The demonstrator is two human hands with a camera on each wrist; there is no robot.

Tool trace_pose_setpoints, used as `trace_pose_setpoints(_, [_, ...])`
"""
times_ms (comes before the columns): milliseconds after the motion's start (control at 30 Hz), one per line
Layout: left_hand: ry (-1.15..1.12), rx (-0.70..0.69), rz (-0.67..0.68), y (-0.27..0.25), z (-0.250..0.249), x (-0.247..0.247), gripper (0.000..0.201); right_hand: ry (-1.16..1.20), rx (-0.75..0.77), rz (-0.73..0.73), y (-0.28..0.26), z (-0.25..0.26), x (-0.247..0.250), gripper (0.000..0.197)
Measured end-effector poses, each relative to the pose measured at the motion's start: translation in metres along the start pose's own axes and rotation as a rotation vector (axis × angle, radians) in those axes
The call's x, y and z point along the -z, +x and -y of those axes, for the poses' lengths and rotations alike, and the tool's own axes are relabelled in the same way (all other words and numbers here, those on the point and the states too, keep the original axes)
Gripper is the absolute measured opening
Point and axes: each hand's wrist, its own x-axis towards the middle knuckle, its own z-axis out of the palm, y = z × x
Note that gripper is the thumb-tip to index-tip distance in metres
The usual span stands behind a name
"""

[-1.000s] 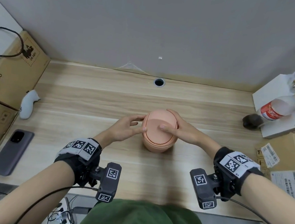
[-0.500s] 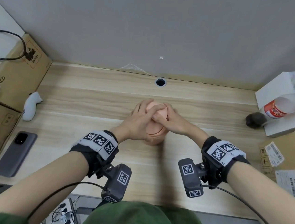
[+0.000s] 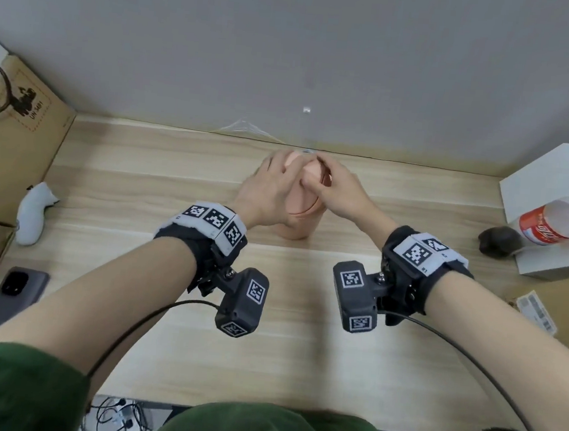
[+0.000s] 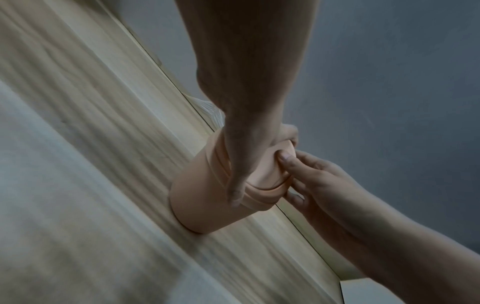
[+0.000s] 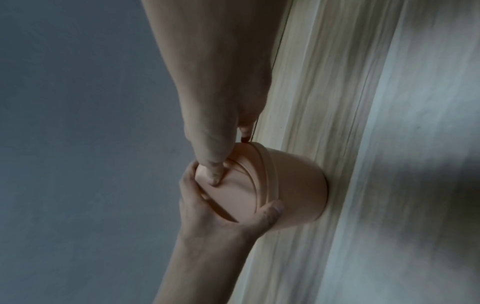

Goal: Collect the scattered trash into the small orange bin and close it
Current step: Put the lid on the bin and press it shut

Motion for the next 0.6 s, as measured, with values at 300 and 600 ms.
trace_pose_setpoints(300, [-0.064, 0.003, -0.028, 0.053, 0.019, 0.012, 0.128, 0.14, -0.07, -0.043, 0.052, -0.002, 0.012, 0.066])
trace_pose_setpoints(600, [-0.068, -0.034, -0.035, 0.054, 0.025, 0.009, 0.135, 0.12, -0.072, -0.054, 0.052, -0.003, 0.007, 0.068])
